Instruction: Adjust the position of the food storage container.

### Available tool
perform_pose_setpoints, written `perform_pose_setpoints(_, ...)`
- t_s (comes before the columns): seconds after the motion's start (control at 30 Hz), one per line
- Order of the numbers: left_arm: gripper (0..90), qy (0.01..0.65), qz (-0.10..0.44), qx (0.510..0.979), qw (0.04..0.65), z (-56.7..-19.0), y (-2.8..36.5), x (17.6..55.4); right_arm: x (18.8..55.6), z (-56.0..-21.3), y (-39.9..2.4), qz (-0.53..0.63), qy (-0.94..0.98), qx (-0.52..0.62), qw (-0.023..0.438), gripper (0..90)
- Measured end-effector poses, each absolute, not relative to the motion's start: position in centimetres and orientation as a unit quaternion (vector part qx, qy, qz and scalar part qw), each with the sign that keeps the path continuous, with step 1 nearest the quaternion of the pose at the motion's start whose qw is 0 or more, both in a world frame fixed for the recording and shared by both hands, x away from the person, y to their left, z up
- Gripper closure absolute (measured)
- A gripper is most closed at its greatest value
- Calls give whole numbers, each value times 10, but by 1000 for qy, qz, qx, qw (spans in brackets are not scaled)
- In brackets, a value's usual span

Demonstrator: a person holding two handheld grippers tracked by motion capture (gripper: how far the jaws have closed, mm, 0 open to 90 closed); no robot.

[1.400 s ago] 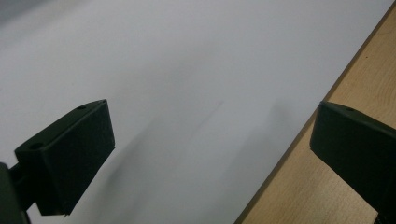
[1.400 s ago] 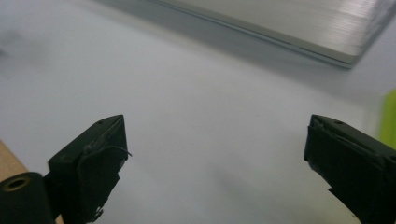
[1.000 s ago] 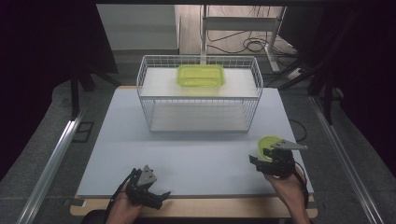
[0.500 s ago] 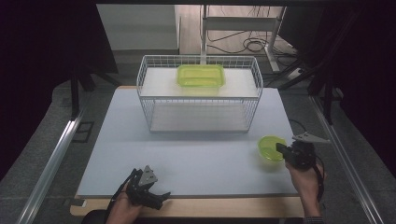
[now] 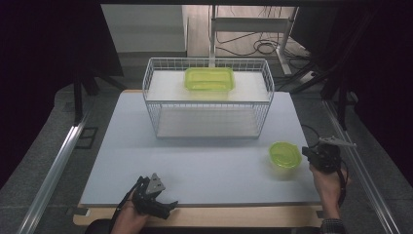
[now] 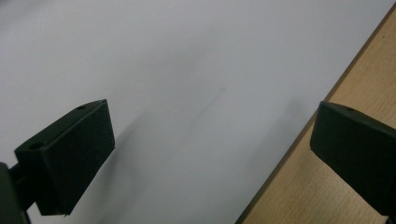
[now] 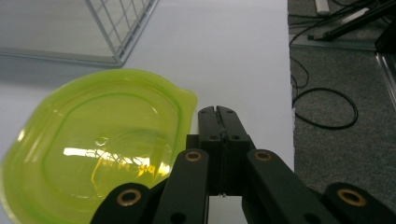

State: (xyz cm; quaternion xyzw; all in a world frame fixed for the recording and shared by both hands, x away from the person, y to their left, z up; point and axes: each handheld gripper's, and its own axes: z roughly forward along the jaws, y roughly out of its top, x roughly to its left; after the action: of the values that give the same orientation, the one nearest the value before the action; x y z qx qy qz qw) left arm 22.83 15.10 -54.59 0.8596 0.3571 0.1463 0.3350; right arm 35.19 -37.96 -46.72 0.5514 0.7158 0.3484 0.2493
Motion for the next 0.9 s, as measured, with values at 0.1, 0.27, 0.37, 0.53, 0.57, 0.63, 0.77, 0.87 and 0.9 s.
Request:
perform_pose_setpoints(0.1, 0, 358, 147, 859, 335, -546, 151, 228, 355, -472, -378, 346, 719, 552, 241, 892)
perform_pose_setpoints(0.27, 0, 358, 147, 859, 335, -546, 151, 228, 358, -478, -375, 339, 723, 553, 240, 890)
perform_pose_setpoints(0.37, 0, 358, 146, 859, 335, -546, 151, 228, 358, -479, -372, 339, 723, 553, 238, 890)
perform_pose_setpoints(0.53, 0, 357, 146, 860, 334, -546, 151, 229, 358, -480, -365, 343, 725, 551, 232, 890)
perform_pose_setpoints(0.57, 0, 358, 146, 860, 334, -546, 151, 229, 357, -480, -363, 343, 725, 550, 230, 890)
perform_pose_setpoints(0.63, 0, 358, 146, 860, 334, -546, 151, 229, 357, -480, -358, 344, 728, 548, 227, 890)
perform_pose_setpoints(0.77, 0, 357, 146, 860, 334, -546, 151, 228, 354, -480, -349, 346, 730, 548, 219, 890)
perform_pose_setpoints(0.87, 0, 356, 146, 861, 333, -546, 151, 228, 350, -481, -343, 349, 731, 548, 210, 890)
perform_pose_setpoints(0.9, 0, 356, 146, 861, 333, -546, 151, 228, 349, -480, -341, 349, 732, 548, 207, 890)
